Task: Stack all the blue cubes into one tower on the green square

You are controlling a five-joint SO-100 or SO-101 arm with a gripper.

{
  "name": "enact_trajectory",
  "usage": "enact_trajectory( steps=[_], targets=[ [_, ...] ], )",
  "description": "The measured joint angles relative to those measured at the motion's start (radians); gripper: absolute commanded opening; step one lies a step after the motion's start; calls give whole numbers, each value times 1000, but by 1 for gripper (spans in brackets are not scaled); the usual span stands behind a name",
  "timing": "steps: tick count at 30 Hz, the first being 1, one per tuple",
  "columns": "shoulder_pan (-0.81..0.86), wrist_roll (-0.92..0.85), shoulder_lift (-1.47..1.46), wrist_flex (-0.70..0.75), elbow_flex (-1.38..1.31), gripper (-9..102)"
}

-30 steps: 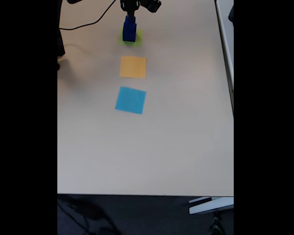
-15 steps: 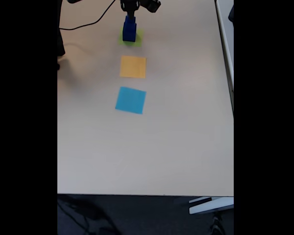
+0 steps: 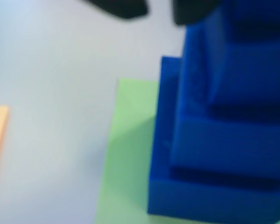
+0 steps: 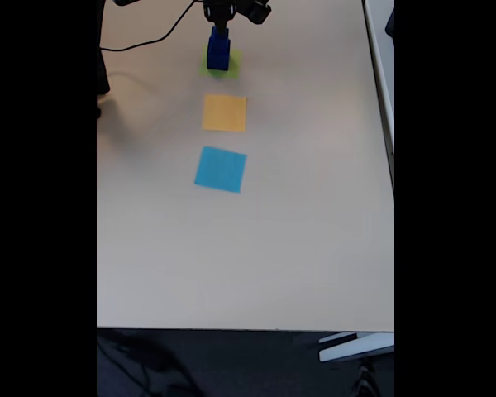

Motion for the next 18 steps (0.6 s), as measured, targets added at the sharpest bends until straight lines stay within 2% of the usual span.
enact_trajectory(
  steps=[18],
  targets=[
    [-11, 12, 0, -6, 12, 0]
  ],
)
